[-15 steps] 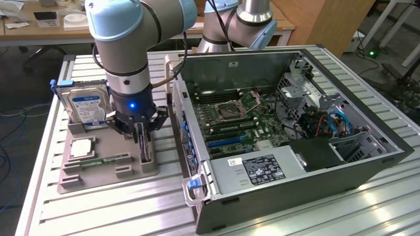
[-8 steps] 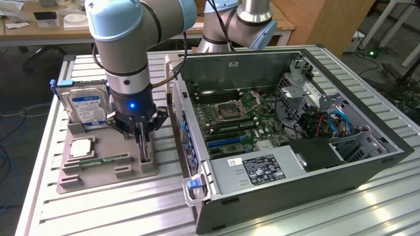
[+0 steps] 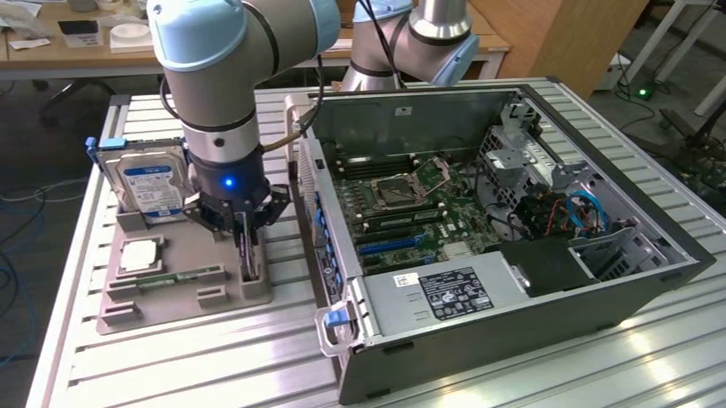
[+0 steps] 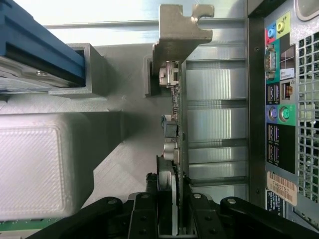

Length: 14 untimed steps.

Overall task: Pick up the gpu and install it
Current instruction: 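Pick up the gpu and move the gpu toward the slot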

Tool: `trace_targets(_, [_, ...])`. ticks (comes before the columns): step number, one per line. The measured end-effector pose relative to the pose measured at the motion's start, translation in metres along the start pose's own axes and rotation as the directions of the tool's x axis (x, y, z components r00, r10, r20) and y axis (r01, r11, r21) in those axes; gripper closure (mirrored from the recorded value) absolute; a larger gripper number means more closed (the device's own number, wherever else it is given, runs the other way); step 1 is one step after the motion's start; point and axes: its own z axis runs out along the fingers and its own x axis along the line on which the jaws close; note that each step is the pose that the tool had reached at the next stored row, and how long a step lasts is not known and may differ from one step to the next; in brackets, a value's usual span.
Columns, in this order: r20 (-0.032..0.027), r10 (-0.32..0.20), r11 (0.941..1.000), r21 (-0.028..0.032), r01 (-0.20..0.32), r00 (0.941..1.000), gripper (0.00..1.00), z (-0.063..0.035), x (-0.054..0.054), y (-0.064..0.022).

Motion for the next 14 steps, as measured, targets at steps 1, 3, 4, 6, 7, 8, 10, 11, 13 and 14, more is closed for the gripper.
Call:
trace_targets(1, [0.0,0.0,1.0,0.0,0.0,1.0,0.72,0.0,0.0,0.0])
trace_targets(3, [0.0,0.0,1.0,0.0,0.0,1.0,0.72,0.0,0.0,0.0])
trace_targets(4, [0.0,0.0,1.0,0.0,0.0,1.0,0.72,0.0,0.0,0.0])
trace_targets(6, [0.0,0.0,1.0,0.0,0.0,1.0,0.72,0.0,0.0,0.0])
trace_targets(7, [0.0001,0.0,1.0,0.0,0.0,1.0,0.72,0.0,0.0,0.0])
trace_targets(8, [0.0,0.0,1.0,0.0,0.0,1.0,0.72,0.0,0.0,0.0])
trace_targets(10, [0.0,0.0,1.0,-0.0018,0.0,1.0,0.72,-0.0001,0.0,0.0])
trace_targets(11, [-0.0001,0.0,1.0,-0.0043,0.0,1.0,0.72,-0.0003,0.0,0.0])
trace_targets(13, [-0.0006,0.0,1.0,-0.0082,0.0,1.0,0.72,-0.0032,0.0,0.0])
trace_targets(14, [-0.0006,0.0,0.9999,-0.0102,0.0,1.0,0.72,-0.0056,-0.0001,0.0])
